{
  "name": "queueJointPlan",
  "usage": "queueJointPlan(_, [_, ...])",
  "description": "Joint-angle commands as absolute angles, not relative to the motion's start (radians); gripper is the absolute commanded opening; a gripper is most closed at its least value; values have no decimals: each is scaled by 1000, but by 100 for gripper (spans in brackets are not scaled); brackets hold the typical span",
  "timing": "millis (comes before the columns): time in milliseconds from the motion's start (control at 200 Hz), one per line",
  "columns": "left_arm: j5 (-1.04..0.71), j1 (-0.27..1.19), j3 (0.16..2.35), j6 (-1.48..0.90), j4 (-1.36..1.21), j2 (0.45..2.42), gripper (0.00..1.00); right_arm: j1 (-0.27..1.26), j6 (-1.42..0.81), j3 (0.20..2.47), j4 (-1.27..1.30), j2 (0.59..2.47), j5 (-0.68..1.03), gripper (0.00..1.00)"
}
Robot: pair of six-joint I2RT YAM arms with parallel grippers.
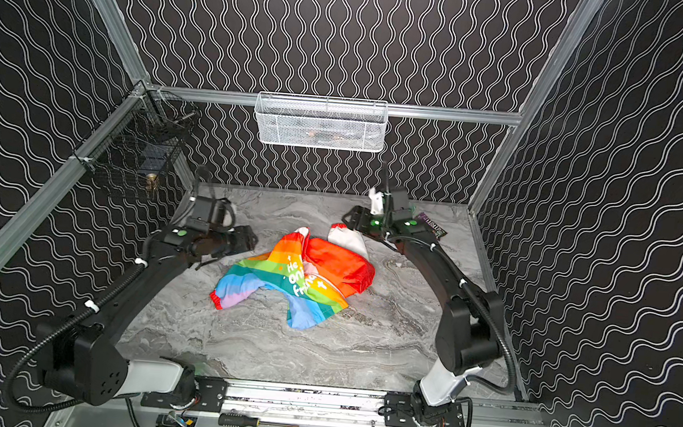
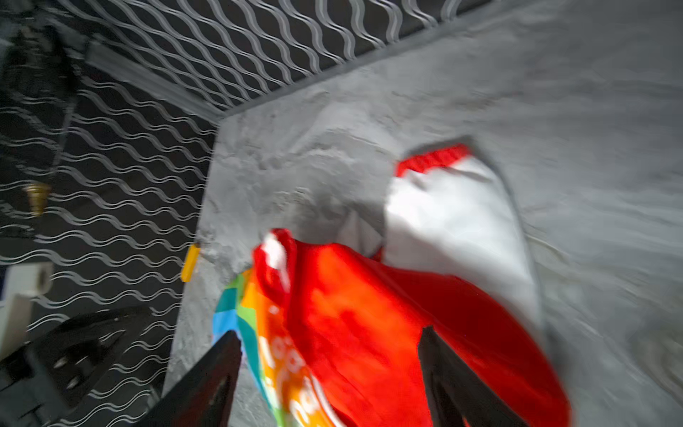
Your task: Zip up the jacket
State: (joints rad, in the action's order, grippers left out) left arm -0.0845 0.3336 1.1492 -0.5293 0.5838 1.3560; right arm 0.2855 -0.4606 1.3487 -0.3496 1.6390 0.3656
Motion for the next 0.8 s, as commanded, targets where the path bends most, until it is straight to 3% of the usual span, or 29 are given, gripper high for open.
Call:
queueJointPlan(0, [-80,479,1134,-634,545,1393,68,223,-459,1231,-328,1577,399,79])
queueJointPlan(255, [5,763,1129,-727,530,1536,69,179,-488,947,-250,1479,471,81])
queueJointPlan(591, [16,787,1081,-750,468,1594,71,202,-612,804,-45,1513,561,81])
queueJointPlan(721, [31,786,1073,-740,447,1621,63,216,-639,813,-10,1559,575,76])
queueJointPlan(796, [51,780,1073,-725,439,1623,48,221,-651,820,7,1580,584,68])
